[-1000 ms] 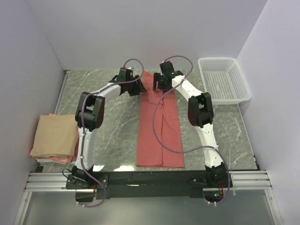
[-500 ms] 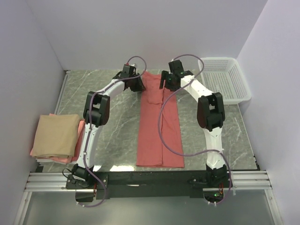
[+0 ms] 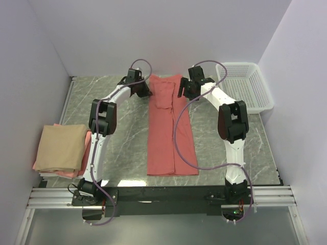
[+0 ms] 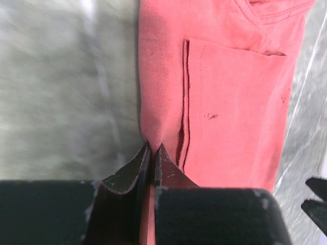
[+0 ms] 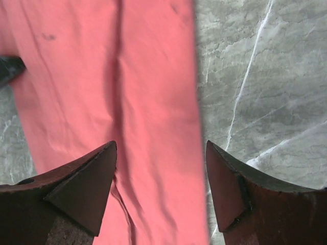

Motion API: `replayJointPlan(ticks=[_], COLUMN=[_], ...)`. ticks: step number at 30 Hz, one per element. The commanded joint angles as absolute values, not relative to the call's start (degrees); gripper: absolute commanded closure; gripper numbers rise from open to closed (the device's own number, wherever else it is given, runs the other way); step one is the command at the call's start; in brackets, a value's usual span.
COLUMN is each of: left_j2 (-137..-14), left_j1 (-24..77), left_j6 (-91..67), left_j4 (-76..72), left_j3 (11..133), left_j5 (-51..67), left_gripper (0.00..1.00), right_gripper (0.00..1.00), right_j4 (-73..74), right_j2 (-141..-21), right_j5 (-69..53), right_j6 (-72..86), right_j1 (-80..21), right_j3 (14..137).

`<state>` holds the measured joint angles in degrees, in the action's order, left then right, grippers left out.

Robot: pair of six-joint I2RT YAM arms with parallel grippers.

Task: Fold and stack the t-shirts
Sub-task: Fold the tshirt

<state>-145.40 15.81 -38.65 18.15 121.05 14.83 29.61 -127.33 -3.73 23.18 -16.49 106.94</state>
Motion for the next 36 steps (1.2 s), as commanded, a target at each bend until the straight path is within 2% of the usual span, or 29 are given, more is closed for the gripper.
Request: replayJointPlan(ticks=[1, 4, 5, 7, 8, 11, 14, 19, 24, 26, 30, 36], left_j2=[-148.5, -149.9, -149.7, -147.8, -145.9, -142.0, -134.5, -116.9, -94.2, -87.5, -67.9, -49.7], left_j1=[12.2, 11.3, 11.3, 10.9, 10.7, 9.9, 8.5, 7.6, 9.9, 11.6, 19.4, 32.6], left_j6=[-39.4, -39.0, -38.8, -38.5, -38.1, -37.6, -38.1, -41.4, -47.8, -49.4, -51.9, -61.9], left_j4=[19.1, 19.7, 19.3, 18.5, 18.0, 17.2, 16.5, 15.2, 10.9, 11.6, 12.9, 20.7], left_j3=[124.4, 127.9, 128.1, 127.6, 126.8, 123.6, 116.3, 99.8, 70.6, 59.7, 44.1, 28.8], left_j5=[13.3, 15.3, 16.1, 16.5, 16.3, 15.4, 13.0, 10.4, 7.7, 2.7, 0.2, -6.1], left_gripper=[0.98, 0.92, 0.76, 0.64, 0.52, 0.39, 0.35, 0.39, 0.52, 0.56, 0.57, 0.57], right_gripper=[0.23, 0.24, 0.24, 0.24, 0.24, 0.24, 0.24, 0.26, 0.30, 0.32, 0.34, 0.39], right_j4=[28.4, 26.7, 26.5, 25.8, 25.7, 24.2, 22.8, 20.5, 19.3, 18.4, 17.8, 19.3], right_j2=[-126.0, -124.2, -122.8, -121.2, -119.2, -115.1, -108.6, -96.6, -82.8, -76.2, -66.0, -55.7], right_j5=[-3.5, -4.4, -4.8, -4.9, -4.7, -4.9, -4.7, -5.5, -7.6, -9.8, -12.7, -14.8], right_j6=[24.1, 25.0, 25.1, 25.8, 26.4, 27.2, 27.9, 30.8, 33.4, 34.5, 35.9, 37.5], right_j1=[-16.3, -16.3, -16.3, -16.3, -16.3, -16.4, -16.6, -17.6, -19.2, -19.3, -20.9, -22.0], right_j3=[107.2, 104.0, 102.2, 100.4, 98.5, 92.8, 85.5, 72.2, 55.5, 48.0, 37.8, 28.2])
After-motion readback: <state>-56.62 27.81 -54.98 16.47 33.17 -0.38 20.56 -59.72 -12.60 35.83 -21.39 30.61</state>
